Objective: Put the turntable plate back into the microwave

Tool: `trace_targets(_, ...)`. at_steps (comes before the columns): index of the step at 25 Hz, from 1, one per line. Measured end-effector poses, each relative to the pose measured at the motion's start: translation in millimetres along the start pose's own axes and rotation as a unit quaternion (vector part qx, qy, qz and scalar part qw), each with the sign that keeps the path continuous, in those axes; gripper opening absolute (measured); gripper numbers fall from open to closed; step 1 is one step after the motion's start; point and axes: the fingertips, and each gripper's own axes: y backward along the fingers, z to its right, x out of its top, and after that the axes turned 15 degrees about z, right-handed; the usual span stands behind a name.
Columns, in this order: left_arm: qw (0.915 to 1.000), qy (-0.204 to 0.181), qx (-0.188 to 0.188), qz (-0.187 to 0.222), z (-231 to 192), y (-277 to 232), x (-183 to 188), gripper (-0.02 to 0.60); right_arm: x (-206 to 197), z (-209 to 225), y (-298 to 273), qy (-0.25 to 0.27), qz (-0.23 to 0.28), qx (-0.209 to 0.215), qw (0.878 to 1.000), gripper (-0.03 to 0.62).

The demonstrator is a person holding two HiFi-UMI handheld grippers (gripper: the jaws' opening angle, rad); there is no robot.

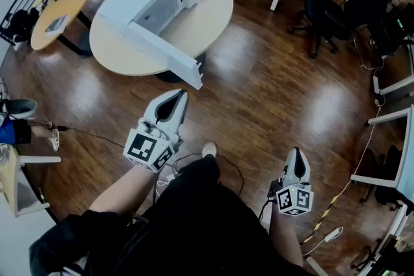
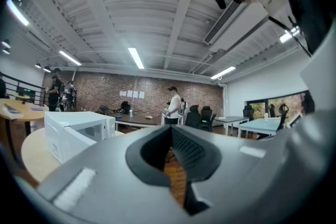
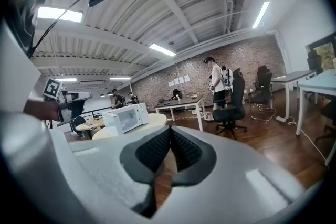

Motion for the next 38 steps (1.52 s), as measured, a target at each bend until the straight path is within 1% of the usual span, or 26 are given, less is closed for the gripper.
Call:
trace_targets(3, 0.9999, -0.001, -0.001, 0.014, -21, -26, 10, 0.003, 5, -8, -38, 0.021, 0.011, -0.001, 1.000, 0.002)
trace_targets(5, 0.9999, -0.003, -0.004, 0.016, -32, -42, 9, 0.003, 10, -13, -63, 0.032, 0.018, 0.003, 0.999, 0.002)
trace_targets(8, 0.9998, -0.006, -0.005, 0.019, -46, -61, 6, 0.003, 13, -18, -96, 0.032, 0.030, 0.014, 0.999, 0.002)
trace_targets(10, 0.9997, -0.008, -0.007, 0.021, -54, -71, 7, 0.003, 13, -16, -112, 0.026, 0.037, 0.009, 0.999, 0.002)
trace_targets(12, 0.9996, -0.011, -0.014, 0.022, -60, -79, 11, 0.003, 11, -15, -122, 0.026, 0.040, -0.003, 0.999, 0.002)
trace_targets(15, 0.9991, -0.016, -0.027, 0.028, -69, -96, 15, 0.003, 12, -17, -134, 0.045, 0.050, -0.020, 0.998, 0.002)
trace_targets(18, 0.9991, -0.007, -0.030, 0.030, -77, -111, 14, 0.003, 12, -21, -136, 0.059, 0.050, -0.020, 0.997, 0.002)
trace_targets(23, 0.9982, 0.002, -0.044, 0.040, -75, -140, 17, 0.003, 16, 10, -132, 0.068, 0.045, -0.056, 0.995, 0.002)
trace_targets(25, 0.9977, 0.004, -0.050, 0.045, -72, -152, 17, 0.003, 14, 16, -135, 0.077, 0.041, -0.057, 0.995, 0.002)
trace_targets(27, 0.9976, 0.003, -0.049, 0.048, -73, -162, 15, 0.003, 8, 12, -145, 0.082, 0.034, -0.038, 0.995, 0.002)
trace_targets(29, 0.9982, 0.002, -0.037, 0.048, -80, -171, 9, 0.003, 1, 4, -159, 0.088, 0.024, -0.008, 0.996, 0.002)
trace_targets(33, 0.9991, 0.007, 0.002, 0.043, -99, -189, -3, 0.003, -2, 6, -203, 0.092, 0.016, 0.034, 0.995, 0.002)
trace_targets(36, 0.9985, 0.016, 0.038, 0.038, -117, -208, -9, 0.003, -8, 9, -249, 0.080, 0.009, 0.065, 0.995, 0.002)
trace_targets(38, 0.9978, 0.013, 0.057, 0.032, -127, -223, -11, 0.003, -14, 7, -281, 0.068, 0.001, 0.090, 0.994, 0.002)
